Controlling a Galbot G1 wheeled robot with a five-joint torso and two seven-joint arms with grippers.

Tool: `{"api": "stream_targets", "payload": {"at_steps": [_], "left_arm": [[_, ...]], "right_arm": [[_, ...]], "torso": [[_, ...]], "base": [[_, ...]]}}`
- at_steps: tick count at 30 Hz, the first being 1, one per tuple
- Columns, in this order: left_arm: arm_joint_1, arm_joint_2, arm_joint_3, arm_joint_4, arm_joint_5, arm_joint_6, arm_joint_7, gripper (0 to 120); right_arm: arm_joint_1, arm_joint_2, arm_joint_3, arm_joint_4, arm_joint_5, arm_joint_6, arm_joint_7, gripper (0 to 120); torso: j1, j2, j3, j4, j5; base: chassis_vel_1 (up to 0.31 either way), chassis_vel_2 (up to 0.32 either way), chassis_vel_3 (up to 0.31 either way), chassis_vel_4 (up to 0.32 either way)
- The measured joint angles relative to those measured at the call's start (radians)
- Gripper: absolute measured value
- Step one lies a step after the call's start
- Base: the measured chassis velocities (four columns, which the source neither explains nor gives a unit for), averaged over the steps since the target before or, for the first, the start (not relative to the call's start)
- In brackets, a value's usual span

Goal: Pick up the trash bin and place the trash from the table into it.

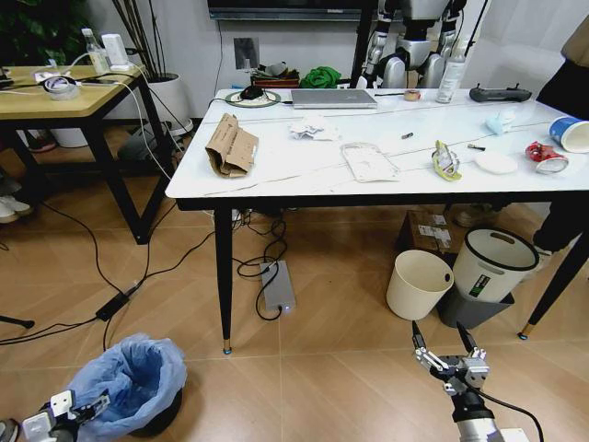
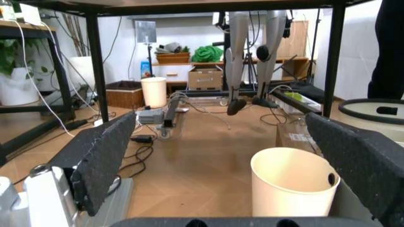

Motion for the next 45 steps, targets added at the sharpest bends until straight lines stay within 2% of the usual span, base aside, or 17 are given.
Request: {"api": "stream_targets", "payload": {"at_steps": [13,26,34,37,39,44,45], "left_arm": [[-0.021,-0.016,0.005,0.042,0.003,-0.015,0.004,100],[-0.020,-0.021,0.004,0.043,0.005,-0.016,0.004,99],[-0.024,-0.022,0.004,0.050,0.006,-0.014,0.005,76],[-0.024,-0.022,0.004,0.051,0.006,-0.014,0.007,60],[-0.024,-0.022,0.003,0.051,0.005,-0.013,0.007,57],[-0.024,-0.021,0.003,0.051,0.004,-0.012,0.007,36],[-0.024,-0.021,0.003,0.051,0.004,-0.012,0.007,36]], "right_arm": [[-0.001,-0.003,0.001,0.003,0.000,0.000,0.000,100],[-0.001,-0.003,-0.001,0.007,0.002,0.000,0.001,100],[-0.001,-0.005,0.002,0.008,0.004,-0.001,0.002,100],[-0.001,-0.005,0.003,0.008,0.005,-0.001,0.002,100],[-0.001,-0.005,0.003,0.009,0.005,-0.002,0.002,100],[-0.001,-0.007,0.005,0.011,0.005,-0.003,0.002,100],[-0.001,-0.007,0.005,0.011,0.005,-0.003,0.002,100]], "torso": [[0.000,0.000,0.000,0.0000,-0.0002],[0.000,0.000,0.000,0.0000,0.0000],[0.000,0.000,0.000,0.0000,-0.0001],[0.000,0.000,0.000,0.0000,0.0000],[0.000,0.000,0.000,0.0000,-0.0001],[0.000,0.000,0.000,0.0000,0.0000],[0.000,0.000,0.000,0.0000,0.0000]], "base": [[0.000,0.000,0.000,0.000],[0.000,0.000,0.000,0.000],[0.000,0.000,0.000,0.000],[0.000,0.000,0.000,0.000],[0.000,0.000,0.000,0.000],[0.000,0.000,0.000,0.000],[0.000,0.000,0.000,0.000]]}}
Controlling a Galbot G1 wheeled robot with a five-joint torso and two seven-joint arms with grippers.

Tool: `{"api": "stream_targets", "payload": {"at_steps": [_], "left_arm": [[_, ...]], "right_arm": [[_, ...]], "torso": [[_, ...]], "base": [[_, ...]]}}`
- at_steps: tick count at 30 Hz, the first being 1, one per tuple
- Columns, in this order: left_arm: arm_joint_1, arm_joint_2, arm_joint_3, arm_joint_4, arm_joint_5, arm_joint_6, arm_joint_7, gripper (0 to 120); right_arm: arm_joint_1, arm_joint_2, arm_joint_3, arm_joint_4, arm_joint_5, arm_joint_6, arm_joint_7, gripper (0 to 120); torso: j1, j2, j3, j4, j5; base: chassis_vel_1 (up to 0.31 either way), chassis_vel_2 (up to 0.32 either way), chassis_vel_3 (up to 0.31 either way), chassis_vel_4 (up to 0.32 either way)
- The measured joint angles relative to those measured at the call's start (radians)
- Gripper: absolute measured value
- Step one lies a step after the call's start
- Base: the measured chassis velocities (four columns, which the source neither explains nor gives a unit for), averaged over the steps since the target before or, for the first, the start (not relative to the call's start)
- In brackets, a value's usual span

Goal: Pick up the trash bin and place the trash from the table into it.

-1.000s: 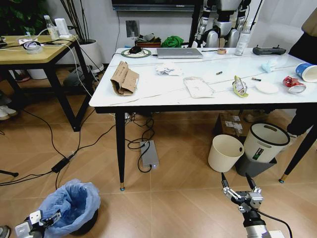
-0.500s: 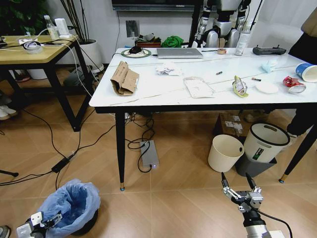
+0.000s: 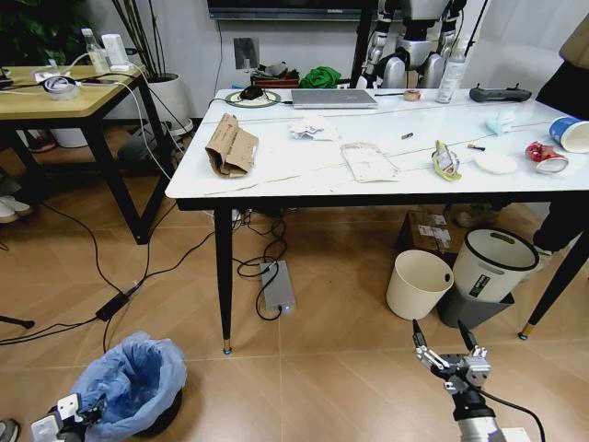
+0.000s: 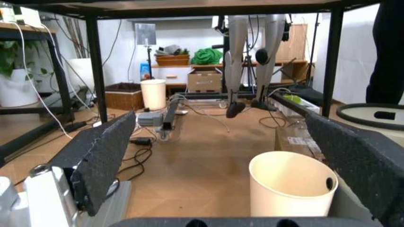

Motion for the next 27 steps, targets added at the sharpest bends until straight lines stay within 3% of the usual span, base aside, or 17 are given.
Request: {"api": "stream_targets", "payload": {"at_steps": [5,10,19,27], "left_arm": [[-0.001,0.000,0.000,0.000,-0.001,0.001,0.000,14],[-0.001,0.001,0.000,0.002,-0.002,0.001,0.002,0],[0.000,0.002,-0.001,0.006,-0.002,0.000,0.009,0],[0.046,-0.006,0.029,-0.120,-0.010,-0.001,0.045,0]], "right_arm": [[-0.001,-0.001,0.002,0.000,0.000,0.000,0.000,100],[-0.001,-0.001,0.003,0.000,0.000,0.000,0.000,100],[-0.005,-0.002,0.005,0.002,-0.001,0.000,0.000,100],[-0.007,-0.001,0.005,0.007,-0.006,-0.001,0.000,100]], "torso": [[0.000,0.000,0.000,0.0000,0.0000],[0.000,0.000,0.000,0.0000,0.0000],[0.000,0.000,0.000,0.0000,0.0001],[0.000,0.000,0.000,0.0002,-0.0011]], "base": [[0.000,0.000,0.000,0.000],[0.000,0.000,0.000,0.000],[0.000,0.000,0.000,0.000],[0.000,0.000,0.000,0.000]]}}
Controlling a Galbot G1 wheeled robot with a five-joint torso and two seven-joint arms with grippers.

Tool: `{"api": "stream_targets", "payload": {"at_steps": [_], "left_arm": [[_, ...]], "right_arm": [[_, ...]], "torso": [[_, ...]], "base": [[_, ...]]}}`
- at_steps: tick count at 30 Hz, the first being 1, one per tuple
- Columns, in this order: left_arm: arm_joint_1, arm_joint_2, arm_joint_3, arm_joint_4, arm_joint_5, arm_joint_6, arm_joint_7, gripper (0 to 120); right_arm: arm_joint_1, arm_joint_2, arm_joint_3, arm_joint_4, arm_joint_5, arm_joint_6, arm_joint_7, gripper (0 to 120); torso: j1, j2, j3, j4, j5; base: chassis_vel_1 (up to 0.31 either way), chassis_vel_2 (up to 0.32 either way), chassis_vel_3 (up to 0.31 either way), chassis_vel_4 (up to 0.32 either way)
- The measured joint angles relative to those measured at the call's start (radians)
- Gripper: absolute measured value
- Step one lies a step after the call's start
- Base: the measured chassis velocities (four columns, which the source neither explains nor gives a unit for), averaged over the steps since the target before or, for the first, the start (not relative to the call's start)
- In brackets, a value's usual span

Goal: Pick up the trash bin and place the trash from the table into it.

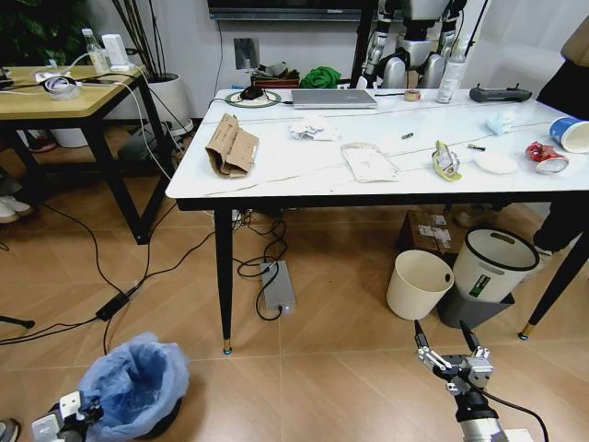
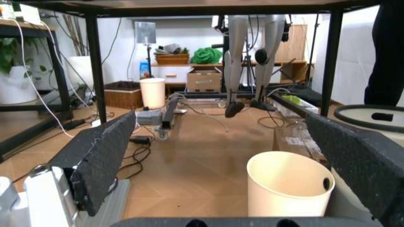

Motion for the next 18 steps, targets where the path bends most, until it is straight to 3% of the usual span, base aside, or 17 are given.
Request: {"api": "stream_targets", "payload": {"at_steps": [2,4,5,11,12,18], "left_arm": [[0.034,0.001,0.013,-0.096,-0.009,0.008,0.006,0],[0.068,0.007,0.027,-0.178,-0.020,0.013,0.012,0],[0.068,0.007,0.027,-0.178,-0.020,0.013,0.012,0],[0.205,0.051,0.071,-0.419,-0.030,0.028,0.020,0],[0.205,0.051,0.071,-0.419,-0.030,0.028,0.020,0],[0.343,0.102,0.103,-0.615,-0.075,0.028,0.011,0]], "right_arm": [[-0.001,-0.001,0.000,0.001,-0.002,-0.002,0.000,100],[-0.002,-0.003,0.001,0.003,-0.003,-0.005,0.000,100],[-0.002,-0.003,0.001,0.003,-0.003,-0.005,0.000,100],[0.002,-0.008,-0.001,0.008,-0.009,-0.020,0.001,100],[0.002,-0.008,-0.001,0.008,-0.009,-0.020,0.001,100],[0.010,-0.012,-0.003,0.004,-0.015,-0.029,0.004,100]], "torso": [[0.000,0.000,0.000,-0.0003,0.0018],[0.000,0.000,0.000,-0.0005,0.0013],[0.000,0.000,0.000,-0.0005,0.0013],[0.000,0.000,0.000,-0.0003,0.0009],[0.000,0.000,0.000,-0.0003,0.0009],[0.000,0.000,0.000,-0.0001,0.0011]], "base": [[0.000,0.000,0.000,0.000],[0.000,0.000,0.000,0.000],[0.000,0.000,0.000,0.000],[0.000,0.000,0.000,0.000],[0.000,0.000,0.000,0.000],[0.000,0.000,0.000,0.000]]}}
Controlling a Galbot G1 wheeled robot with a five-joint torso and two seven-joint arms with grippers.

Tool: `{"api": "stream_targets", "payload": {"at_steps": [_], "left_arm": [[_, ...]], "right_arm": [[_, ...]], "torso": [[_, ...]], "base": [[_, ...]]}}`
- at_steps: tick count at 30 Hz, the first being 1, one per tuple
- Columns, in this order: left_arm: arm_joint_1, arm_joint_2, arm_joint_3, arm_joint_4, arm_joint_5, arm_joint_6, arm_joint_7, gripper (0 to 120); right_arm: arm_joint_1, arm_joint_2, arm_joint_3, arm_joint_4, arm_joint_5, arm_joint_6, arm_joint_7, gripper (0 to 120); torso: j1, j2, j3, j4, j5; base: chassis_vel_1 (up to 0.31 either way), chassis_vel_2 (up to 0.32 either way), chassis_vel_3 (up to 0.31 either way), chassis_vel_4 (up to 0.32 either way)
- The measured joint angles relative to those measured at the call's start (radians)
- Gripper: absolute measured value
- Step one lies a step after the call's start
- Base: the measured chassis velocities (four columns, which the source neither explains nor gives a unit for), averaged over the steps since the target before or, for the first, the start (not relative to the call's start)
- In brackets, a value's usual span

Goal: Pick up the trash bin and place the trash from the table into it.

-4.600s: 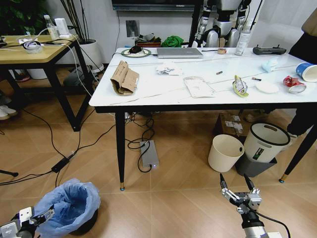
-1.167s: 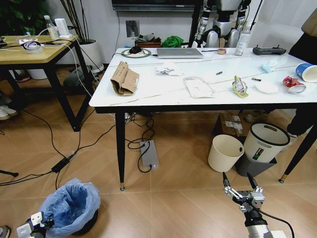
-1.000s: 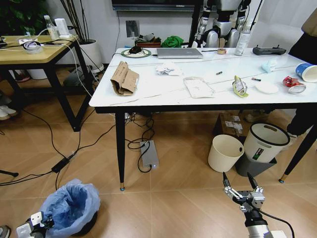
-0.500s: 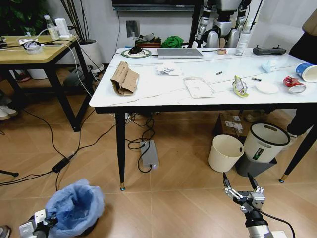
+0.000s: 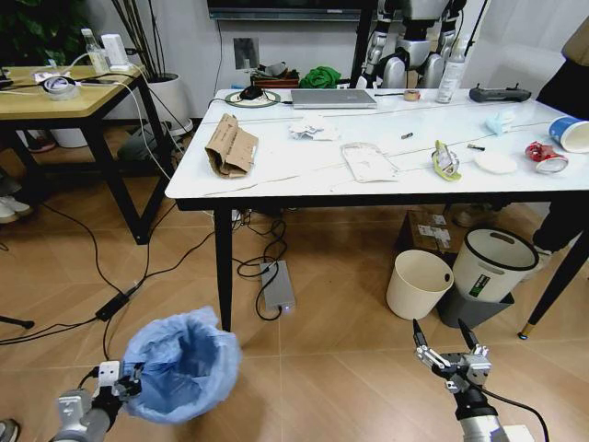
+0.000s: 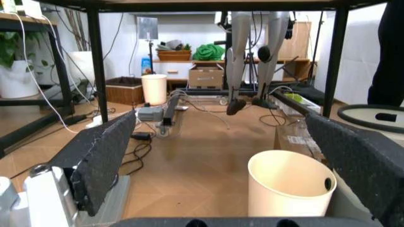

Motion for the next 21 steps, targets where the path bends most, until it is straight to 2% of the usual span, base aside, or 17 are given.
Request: {"api": "stream_targets", "payload": {"at_steps": [4,7,8,12,13,15,21], "left_arm": [[0.045,0.014,0.005,-0.063,-0.023,0.007,-0.009,0],[0.112,0.026,0.004,-0.147,-0.027,0.010,-0.012,0],[0.112,0.026,0.004,-0.147,-0.027,0.010,-0.012,0],[0.168,0.021,-0.009,-0.259,-0.018,0.007,-0.006,0],[0.168,0.021,-0.009,-0.259,-0.018,0.007,-0.006,0],[0.179,0.014,-0.015,-0.312,-0.012,0.004,-0.003,0],[0.172,0.006,-0.019,-0.347,-0.004,0.000,0.002,0]], "right_arm": [[0.004,0.000,-0.001,-0.004,-0.003,-0.003,0.001,100],[0.007,0.000,-0.002,-0.010,-0.005,-0.004,0.002,100],[0.007,0.000,-0.002,-0.010,-0.005,-0.004,0.002,100],[0.007,-0.001,-0.002,-0.016,-0.009,-0.004,0.002,100],[0.007,-0.001,-0.002,-0.016,-0.009,-0.004,0.002,100],[0.005,-0.002,-0.001,-0.016,-0.011,-0.004,0.002,100],[-0.008,-0.008,0.006,-0.005,-0.011,-0.003,0.002,100]], "torso": [[0.000,0.000,0.000,-0.0002,0.0002],[0.000,0.000,0.000,-0.0001,0.0002],[0.000,0.000,0.000,-0.0001,0.0002],[0.002,0.005,0.002,0.0000,0.0004],[0.002,0.005,0.002,0.0000,0.0004],[0.005,0.013,0.008,-0.0001,0.0001],[0.013,0.038,0.024,-0.0001,-0.0001]], "base": [[0.000,0.000,0.000,0.000],[0.000,0.000,0.000,0.000],[0.000,0.000,0.000,0.000],[0.000,0.000,0.000,0.000],[0.000,0.000,0.000,0.000],[0.000,0.000,0.000,0.000],[0.000,0.000,0.000,0.000]]}}
